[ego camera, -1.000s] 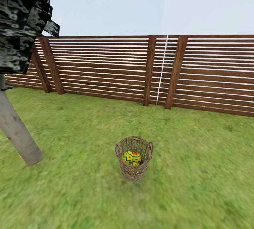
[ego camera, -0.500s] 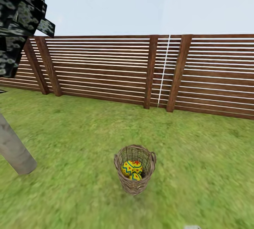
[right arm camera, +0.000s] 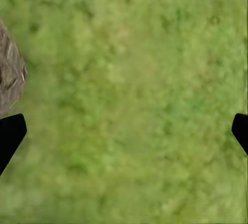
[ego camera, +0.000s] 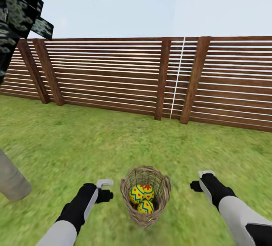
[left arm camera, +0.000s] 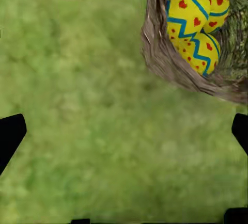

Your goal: Take the three Easter eggs out of the wicker basket on the lawn in the garden, then place them on the lawn next to a single tree (choose any tree) so that all three eggs are next to the same tree and none are left in the basket.

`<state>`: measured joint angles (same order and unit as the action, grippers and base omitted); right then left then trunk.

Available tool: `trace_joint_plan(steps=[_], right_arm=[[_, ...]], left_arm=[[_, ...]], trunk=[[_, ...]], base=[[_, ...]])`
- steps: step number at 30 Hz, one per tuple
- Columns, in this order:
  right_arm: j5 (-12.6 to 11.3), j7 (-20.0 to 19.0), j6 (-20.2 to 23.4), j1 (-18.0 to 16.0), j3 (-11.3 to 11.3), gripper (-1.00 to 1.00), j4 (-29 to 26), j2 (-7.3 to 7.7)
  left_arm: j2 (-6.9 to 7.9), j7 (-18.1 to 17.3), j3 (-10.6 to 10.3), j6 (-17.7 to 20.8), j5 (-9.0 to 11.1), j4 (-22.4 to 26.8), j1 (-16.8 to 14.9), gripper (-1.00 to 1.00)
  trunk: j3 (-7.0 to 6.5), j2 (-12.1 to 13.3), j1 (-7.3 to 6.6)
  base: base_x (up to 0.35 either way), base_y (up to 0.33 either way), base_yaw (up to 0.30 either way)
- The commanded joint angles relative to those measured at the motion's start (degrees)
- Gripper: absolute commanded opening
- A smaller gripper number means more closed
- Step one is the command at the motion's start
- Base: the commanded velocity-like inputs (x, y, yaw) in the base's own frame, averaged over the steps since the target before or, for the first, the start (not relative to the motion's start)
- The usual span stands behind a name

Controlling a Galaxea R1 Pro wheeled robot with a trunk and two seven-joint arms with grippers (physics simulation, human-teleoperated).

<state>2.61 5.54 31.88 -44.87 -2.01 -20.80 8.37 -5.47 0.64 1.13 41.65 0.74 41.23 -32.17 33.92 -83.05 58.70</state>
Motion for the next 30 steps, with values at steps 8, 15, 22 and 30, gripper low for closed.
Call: trace_joint_plan(steps=[8, 15, 22, 30], right_arm=[[1.32, -0.23, 4.07, -2.84, 3.47, 1.0, -4.91, -0.89], [1.11, -0.49, 3.99, -2.52, 3.51, 1.0, -4.88, -1.01], [0.93, -0.51, 3.98, -2.26, 3.57, 1.0, -4.8, -1.86], [0.89, -0.53, 3.93, -2.24, 3.53, 1.0, -4.78, -3.26]], left_arm=[[-0.21, -0.2, 0.44, -3.61, 0.34, 4.19, -1.4, 1.0], [0.04, -0.07, 0.25, -4.99, 8.66, 2.02, -1.4, 1.0], [0.2, -0.28, 0.06, -5.08, 9.26, 1.93, -1.4, 1.0], [0.11, -0.33, -0.17, -5.09, 9.2, 1.92, -1.4, 1.0]], trunk=[[0.08, -0.03, 0.03], [0.08, -0.03, 0.03], [0.08, -0.03, 0.03], [0.08, -0.03, 0.03]], base=[[0.338, 0.0, 0.0], [0.291, 0.0, 0.0], [0.034, 0.0, 0.0], [0.001, -0.082, -0.168]])
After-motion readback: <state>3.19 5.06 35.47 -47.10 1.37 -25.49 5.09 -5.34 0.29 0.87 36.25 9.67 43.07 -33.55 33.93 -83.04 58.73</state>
